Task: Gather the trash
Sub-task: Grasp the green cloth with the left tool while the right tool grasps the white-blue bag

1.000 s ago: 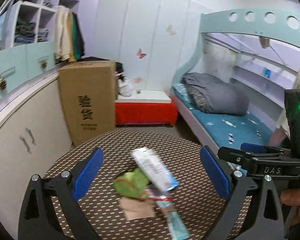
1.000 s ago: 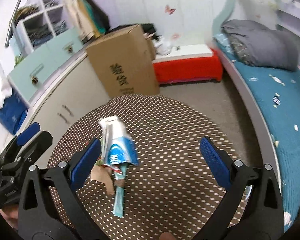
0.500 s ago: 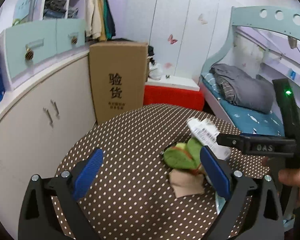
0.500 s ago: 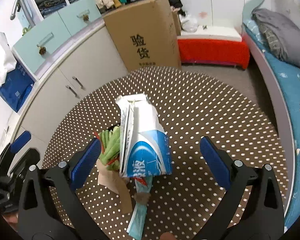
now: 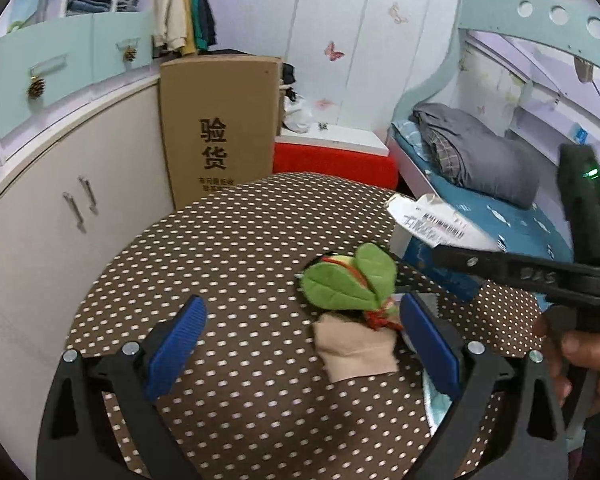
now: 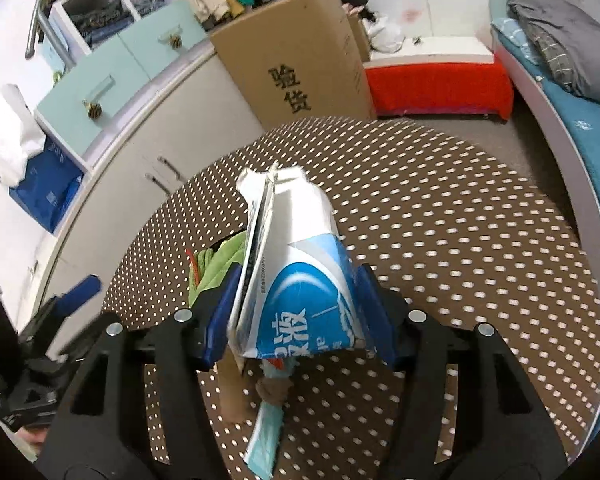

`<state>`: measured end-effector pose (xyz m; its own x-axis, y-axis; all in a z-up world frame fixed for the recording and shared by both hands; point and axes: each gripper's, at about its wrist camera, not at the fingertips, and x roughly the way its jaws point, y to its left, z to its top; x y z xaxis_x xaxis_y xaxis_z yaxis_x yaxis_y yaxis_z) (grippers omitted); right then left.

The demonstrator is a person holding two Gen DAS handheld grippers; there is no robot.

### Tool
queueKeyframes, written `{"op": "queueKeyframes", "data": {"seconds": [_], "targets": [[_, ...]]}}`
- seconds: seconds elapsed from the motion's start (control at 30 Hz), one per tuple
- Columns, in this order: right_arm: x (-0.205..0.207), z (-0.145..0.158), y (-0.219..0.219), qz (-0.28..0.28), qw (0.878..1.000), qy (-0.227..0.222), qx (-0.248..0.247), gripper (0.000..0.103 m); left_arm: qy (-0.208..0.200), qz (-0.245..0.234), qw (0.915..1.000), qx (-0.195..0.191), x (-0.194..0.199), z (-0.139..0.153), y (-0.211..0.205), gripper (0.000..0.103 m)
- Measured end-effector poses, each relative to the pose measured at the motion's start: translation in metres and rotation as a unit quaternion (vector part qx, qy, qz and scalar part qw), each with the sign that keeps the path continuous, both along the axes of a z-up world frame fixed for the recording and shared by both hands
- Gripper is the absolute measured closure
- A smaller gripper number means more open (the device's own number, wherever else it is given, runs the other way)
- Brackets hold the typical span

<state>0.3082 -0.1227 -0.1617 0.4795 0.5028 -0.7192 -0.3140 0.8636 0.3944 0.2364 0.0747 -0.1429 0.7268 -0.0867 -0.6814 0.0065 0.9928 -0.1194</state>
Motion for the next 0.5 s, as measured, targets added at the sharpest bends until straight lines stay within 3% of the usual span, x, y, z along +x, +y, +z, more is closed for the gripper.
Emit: {"op": "queueKeyframes", "data": {"seconds": [0.3,0.37,0.4,0.43,0.5], "targets": [[-0.019,0.016,-0.051,-0.036,0.999,-0.018,0.015,0.048,0.028,-0.022,0.9993,0.008,0.038,-0.025,-0.034,0.009],[-0.020,0.015,-0.056,-0.040,0.999,-0.017,0.019,0.048,0.041,-0.032,0.9987,0.002,0.048,-0.030,-0.040,0.035],[-0.021,0.014,-0.059,-0.043,0.999,-0.015,0.023,0.048,0.055,-0.041,0.9976,-0.006,0.053,-0.034,-0.042,0.055],[-0.022,0.014,-0.061,-0.046,0.999,-0.015,0.024,0.048,0.062,-0.046,0.9969,-0.016,0.055,-0.036,-0.041,0.069],[-0.026,0.016,-0.065,-0.049,0.998,-0.018,0.030,0.048,0.067,-0.051,0.9961,-0.028,0.056,-0.037,-0.039,0.083]]}}
